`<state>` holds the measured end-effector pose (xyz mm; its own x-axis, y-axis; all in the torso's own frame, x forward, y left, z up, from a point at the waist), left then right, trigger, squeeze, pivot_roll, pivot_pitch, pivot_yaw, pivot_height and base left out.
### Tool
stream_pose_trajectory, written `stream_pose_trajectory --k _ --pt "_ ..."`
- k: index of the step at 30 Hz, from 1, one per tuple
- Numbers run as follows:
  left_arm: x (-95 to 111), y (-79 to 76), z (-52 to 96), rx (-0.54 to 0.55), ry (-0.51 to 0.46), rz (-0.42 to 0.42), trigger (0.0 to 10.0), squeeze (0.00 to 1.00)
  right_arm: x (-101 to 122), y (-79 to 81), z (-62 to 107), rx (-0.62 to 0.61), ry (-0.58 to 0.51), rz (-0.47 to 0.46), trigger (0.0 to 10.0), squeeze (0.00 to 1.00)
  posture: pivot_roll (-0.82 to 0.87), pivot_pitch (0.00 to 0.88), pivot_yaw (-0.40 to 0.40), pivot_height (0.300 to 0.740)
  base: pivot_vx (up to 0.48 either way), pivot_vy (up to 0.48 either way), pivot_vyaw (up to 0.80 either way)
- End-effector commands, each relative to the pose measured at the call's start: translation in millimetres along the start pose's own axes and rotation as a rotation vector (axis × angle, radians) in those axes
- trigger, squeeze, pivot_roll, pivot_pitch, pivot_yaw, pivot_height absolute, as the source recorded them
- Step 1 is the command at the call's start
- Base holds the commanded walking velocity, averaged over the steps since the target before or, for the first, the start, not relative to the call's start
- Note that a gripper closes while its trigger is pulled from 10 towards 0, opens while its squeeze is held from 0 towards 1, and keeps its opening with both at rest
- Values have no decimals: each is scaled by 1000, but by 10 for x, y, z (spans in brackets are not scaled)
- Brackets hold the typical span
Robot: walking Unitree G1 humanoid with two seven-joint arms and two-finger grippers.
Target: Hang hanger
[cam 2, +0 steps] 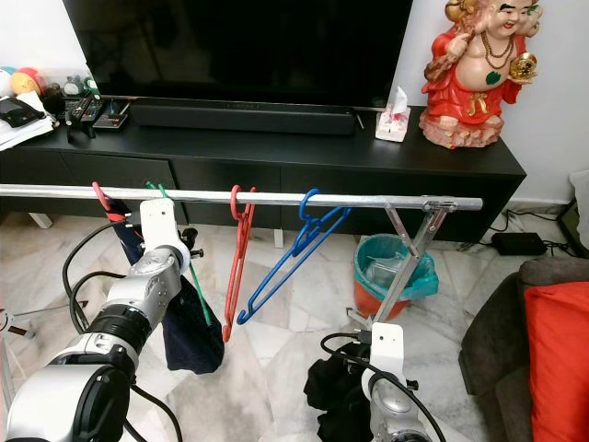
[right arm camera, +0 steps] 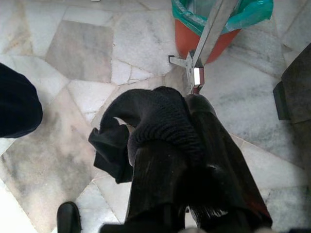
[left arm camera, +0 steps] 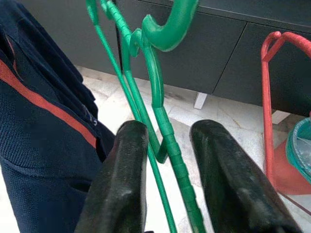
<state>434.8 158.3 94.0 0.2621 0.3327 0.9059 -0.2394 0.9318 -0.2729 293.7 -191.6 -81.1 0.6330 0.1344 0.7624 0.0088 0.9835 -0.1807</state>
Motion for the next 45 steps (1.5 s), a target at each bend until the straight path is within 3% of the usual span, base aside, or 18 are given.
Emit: stream_pose_trajectory --k 1,26,32,34,35,36,42,45 --pt "82 -26 -12 -5 -21 6 0 0 59 -1 -13 0 -14 3 10000 0 91 0 -25 740 0 0 0" --pt "96 -43 3 -21 -36 -9 0 0 99 13 -15 -1 -32 5 10000 0 92 0 -30 740 0 0 0" --pt "254 -150 66 -111 -126 -52 0 0 86 3 -12 -1 -30 5 10000 0 98 0 -27 740 0 0 0" --pt "315 -212 120 -159 -172 -106 3333 0 79 -1 -11 -2 -28 4 10000 0 98 0 -27 740 0 0 0" --pt "319 -217 132 -166 -179 -121 7608 0 77 -2 -11 -2 -28 4 10000 0 98 0 -26 740 0 0 0" --pt "323 -228 152 -180 -187 -139 10000 0 76 -4 -11 -2 -27 5 10000 0 98 0 -26 740 0 0 0" --pt "266 -232 293 -264 -209 -215 10000 0 70 -2 -10 -1 -25 7 10000 0 95 0 -21 740 0 0 0" --pt "100 -114 394 -296 -206 -286 10000 0 65 -1 -8 0 -26 9 10000 0 91 0 -21 740 0 0 0"
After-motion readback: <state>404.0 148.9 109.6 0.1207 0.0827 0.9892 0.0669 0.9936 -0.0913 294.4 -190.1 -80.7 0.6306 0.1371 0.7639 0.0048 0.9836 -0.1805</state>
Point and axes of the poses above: a point about 5 cm out from each wrist's last joint towards the gripper, its own z axis pointing back from the gripper into the wrist, its own x axis along the axis of the wrist's last joint, y = z × x, the point moved 6 cm from there along -z, pointing out of the wrist towards the gripper, and after that the axes turned 12 degrees about z, right-handed, at the moved point
